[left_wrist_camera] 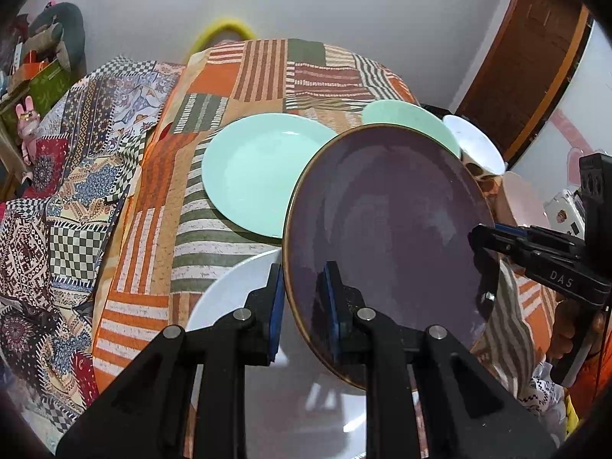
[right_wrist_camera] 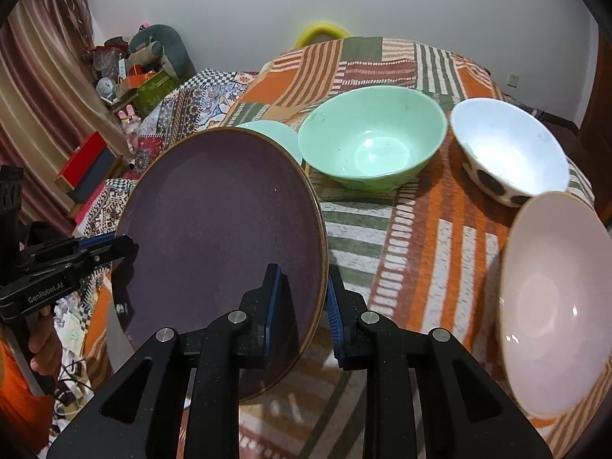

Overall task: Organize plates and bowls
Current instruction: 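Lift the dark purple plate off the white plate with the left tool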

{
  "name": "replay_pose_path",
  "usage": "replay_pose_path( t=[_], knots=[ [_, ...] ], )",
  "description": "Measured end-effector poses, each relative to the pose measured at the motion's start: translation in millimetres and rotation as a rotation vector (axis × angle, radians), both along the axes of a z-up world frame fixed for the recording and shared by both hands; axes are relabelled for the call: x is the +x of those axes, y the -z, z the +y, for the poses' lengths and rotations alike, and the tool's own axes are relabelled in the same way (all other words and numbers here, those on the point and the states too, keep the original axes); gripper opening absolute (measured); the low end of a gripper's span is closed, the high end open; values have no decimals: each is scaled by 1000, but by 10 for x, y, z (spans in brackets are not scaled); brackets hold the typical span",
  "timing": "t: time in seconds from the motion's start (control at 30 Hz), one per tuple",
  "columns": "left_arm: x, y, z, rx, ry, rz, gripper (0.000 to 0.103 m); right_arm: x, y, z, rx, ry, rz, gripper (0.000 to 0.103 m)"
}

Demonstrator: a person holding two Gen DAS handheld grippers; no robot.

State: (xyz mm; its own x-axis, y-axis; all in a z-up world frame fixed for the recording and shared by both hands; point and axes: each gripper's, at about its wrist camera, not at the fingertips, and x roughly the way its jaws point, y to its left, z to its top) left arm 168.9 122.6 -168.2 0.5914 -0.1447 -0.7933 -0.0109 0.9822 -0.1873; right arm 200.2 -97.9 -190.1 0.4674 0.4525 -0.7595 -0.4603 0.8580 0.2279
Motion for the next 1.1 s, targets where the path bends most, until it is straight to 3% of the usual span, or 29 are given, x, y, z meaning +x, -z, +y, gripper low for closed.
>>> replay_pose_path(
  t=[0.57, 1.1],
  knots=[
    [-433, -270, -561, 5, 43, -22, 19, -437, -155, -478, 29, 43, -35, 21],
    [-538, -53, -1057, 8, 114, 55, 19, -680, 11, -819, 16, 106, 4, 21]
  ],
)
